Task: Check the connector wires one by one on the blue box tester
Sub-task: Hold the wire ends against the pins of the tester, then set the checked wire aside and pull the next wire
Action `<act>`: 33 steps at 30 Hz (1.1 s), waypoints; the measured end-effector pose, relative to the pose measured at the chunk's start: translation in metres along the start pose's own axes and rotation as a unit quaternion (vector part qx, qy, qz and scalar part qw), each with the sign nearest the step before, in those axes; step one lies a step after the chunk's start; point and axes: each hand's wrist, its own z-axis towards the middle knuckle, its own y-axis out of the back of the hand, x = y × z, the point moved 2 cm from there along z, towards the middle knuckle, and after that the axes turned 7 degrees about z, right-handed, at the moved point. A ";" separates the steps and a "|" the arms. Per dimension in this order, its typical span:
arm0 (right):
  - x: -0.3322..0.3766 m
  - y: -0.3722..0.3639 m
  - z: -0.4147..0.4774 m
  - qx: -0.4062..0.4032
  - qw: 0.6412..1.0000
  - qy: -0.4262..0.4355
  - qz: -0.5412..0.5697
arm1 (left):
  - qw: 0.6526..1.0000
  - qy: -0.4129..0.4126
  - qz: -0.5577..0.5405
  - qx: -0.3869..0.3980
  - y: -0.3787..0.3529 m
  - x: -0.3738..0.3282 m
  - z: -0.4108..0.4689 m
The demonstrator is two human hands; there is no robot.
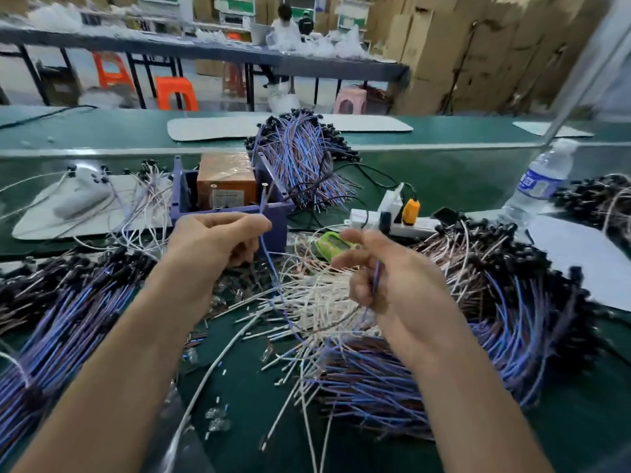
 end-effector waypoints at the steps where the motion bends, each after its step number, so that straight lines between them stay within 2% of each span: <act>1: 0.012 0.018 -0.007 0.000 1.000 0.019 0.001 | 1.000 0.015 -0.005 -0.002 -0.002 -0.001 -0.001; 3: 0.032 0.054 -0.019 -0.010 0.999 0.045 -0.017 | 0.998 0.052 -0.006 0.019 -0.008 0.001 -0.005; 6: 0.059 0.105 -0.030 -0.073 0.995 0.051 -0.041 | 0.995 0.077 -0.004 0.059 -0.016 0.009 -0.012; 8: 0.073 0.135 -0.035 -0.108 0.989 0.048 -0.089 | 0.990 0.074 0.019 0.118 -0.027 0.011 -0.020; 10: 0.082 0.161 -0.039 -0.128 0.972 0.037 -0.192 | 0.970 0.057 0.117 0.204 -0.043 0.015 -0.033; 13: 0.092 0.187 -0.037 -0.169 0.936 0.025 -0.309 | 0.895 -0.016 0.348 0.278 -0.074 0.019 -0.051; 14: 0.094 0.192 -0.034 -0.184 0.916 0.030 -0.356 | 0.872 -0.040 0.405 0.272 -0.084 0.019 -0.055; 15: 0.096 0.197 -0.030 -0.200 0.879 0.034 -0.431 | 0.855 -0.063 0.445 0.259 -0.093 0.018 -0.061; 18: 0.100 0.203 -0.021 -0.246 0.700 0.028 -0.669 | 0.826 -0.141 0.500 0.218 -0.117 0.014 -0.075; 19: 0.100 0.204 -0.020 -0.261 0.664 0.030 -0.700 | 0.821 -0.161 0.503 0.216 -0.124 0.015 -0.079; 20: 0.099 0.204 -0.017 -0.271 0.647 0.034 -0.712 | 0.815 -0.178 0.507 0.215 -0.130 0.016 -0.082; 24: 0.092 0.206 -0.007 -0.286 0.627 0.033 -0.724 | 0.765 -0.244 0.571 0.174 -0.143 0.027 -0.089; 26: 0.090 0.208 -0.009 -0.310 0.626 0.064 -0.713 | 0.761 -0.259 0.573 0.158 -0.142 0.032 -0.090; 30: 0.083 0.200 -0.029 -0.378 0.621 0.180 -0.663 | 0.822 -0.237 0.503 0.126 -0.128 0.030 -0.087; 31: 0.078 0.192 -0.035 -0.382 0.628 0.220 -0.641 | 0.838 -0.228 0.481 0.120 -0.124 0.029 -0.084; 33: 0.062 0.168 -0.043 -0.349 0.669 0.267 -0.599 | 0.866 -0.198 0.441 0.125 -0.117 0.027 -0.079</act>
